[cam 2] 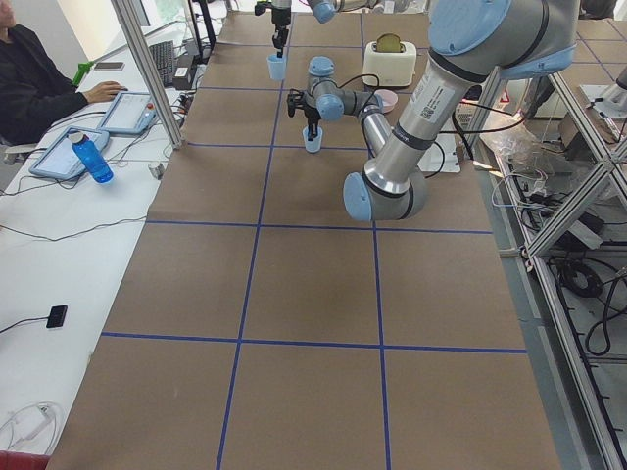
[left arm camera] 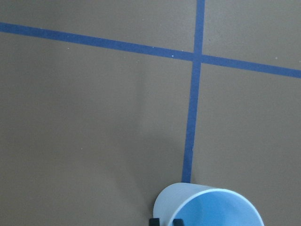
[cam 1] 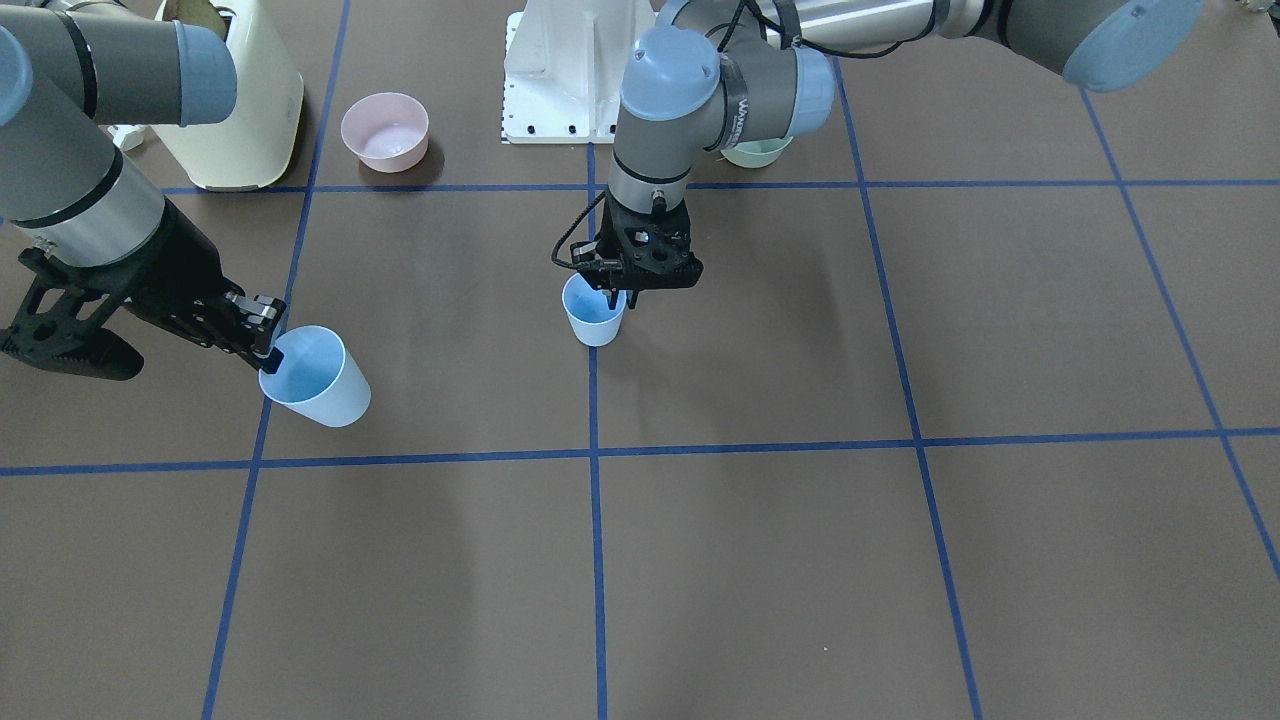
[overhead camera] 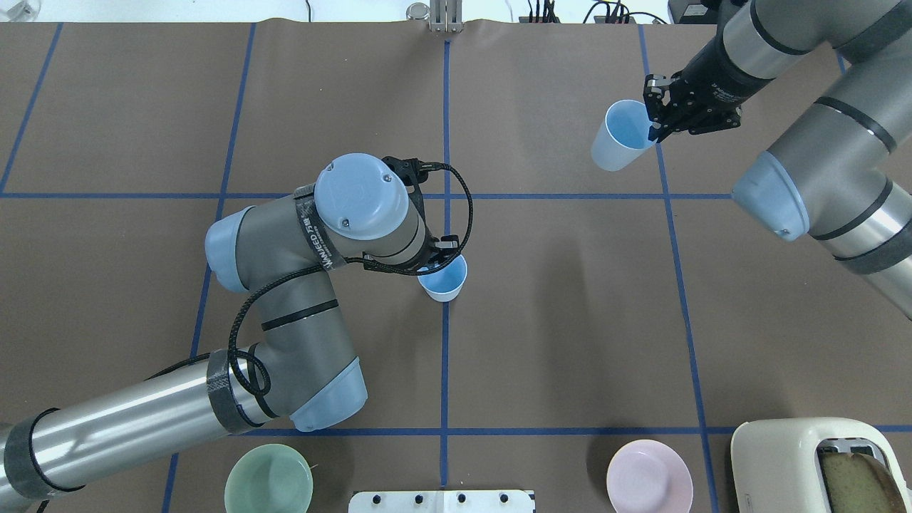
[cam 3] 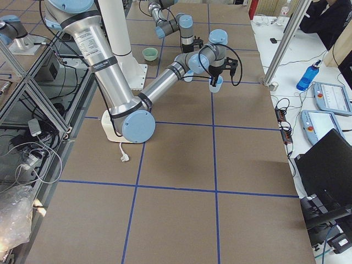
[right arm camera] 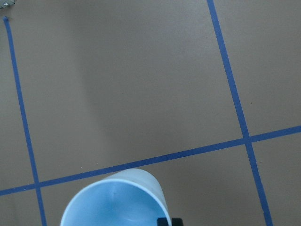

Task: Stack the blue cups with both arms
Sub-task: 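Carry the left cup to the table center while the right gripper lifts its cup, then release the center cup with the left gripper while the right brings its cup over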

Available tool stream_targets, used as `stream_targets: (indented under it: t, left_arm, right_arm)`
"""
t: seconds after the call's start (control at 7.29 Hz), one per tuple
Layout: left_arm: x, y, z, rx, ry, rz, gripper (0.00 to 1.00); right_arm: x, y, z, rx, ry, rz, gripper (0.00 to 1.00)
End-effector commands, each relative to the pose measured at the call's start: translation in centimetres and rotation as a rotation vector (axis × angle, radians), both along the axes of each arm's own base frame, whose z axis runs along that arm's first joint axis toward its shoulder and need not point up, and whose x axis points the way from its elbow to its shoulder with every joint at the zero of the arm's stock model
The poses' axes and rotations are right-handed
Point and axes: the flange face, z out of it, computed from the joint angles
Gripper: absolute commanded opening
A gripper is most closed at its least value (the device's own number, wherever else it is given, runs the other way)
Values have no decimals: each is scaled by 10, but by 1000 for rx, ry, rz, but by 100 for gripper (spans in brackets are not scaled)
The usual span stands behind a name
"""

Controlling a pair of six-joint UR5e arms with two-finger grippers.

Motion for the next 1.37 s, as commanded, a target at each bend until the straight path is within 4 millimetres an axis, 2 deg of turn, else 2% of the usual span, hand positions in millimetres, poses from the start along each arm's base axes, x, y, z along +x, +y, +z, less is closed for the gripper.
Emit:
stream_targets:
  t: [0.0,0.14,0.27,0.41,0.55,0.82,0.96,1.1,1.24]
  left_arm:
    - [-19,4,-17,27,40,7,98]
    - [-57,-15,-27,66,54,12,98]
    - [-122,-38,-17,67,36,91,98]
    - [-191,-52,11,119,16,112,98]
    - [-251,-82,40,165,-8,121,98]
    - [-349,-120,102,245,-63,158,98]
    - [-386,-131,129,271,-82,179,98]
    - [-420,-138,146,289,-74,194,98]
    - [-443,-138,161,291,-68,185,98]
  right_arm:
    - [-9,9,-6,7,-8,-16,0]
    - [-27,20,-14,-21,-22,-19,0]
    - [-50,35,-32,-37,-32,-5,0]
    - [-86,56,-57,-47,-42,14,0]
    - [-113,70,-82,-78,-60,38,0]
    - [-167,108,-137,-110,-63,63,0]
    - [-182,121,-153,-112,-44,59,0]
    - [-193,132,-154,-118,-40,58,0]
    - [-205,142,-151,-106,-27,55,0]
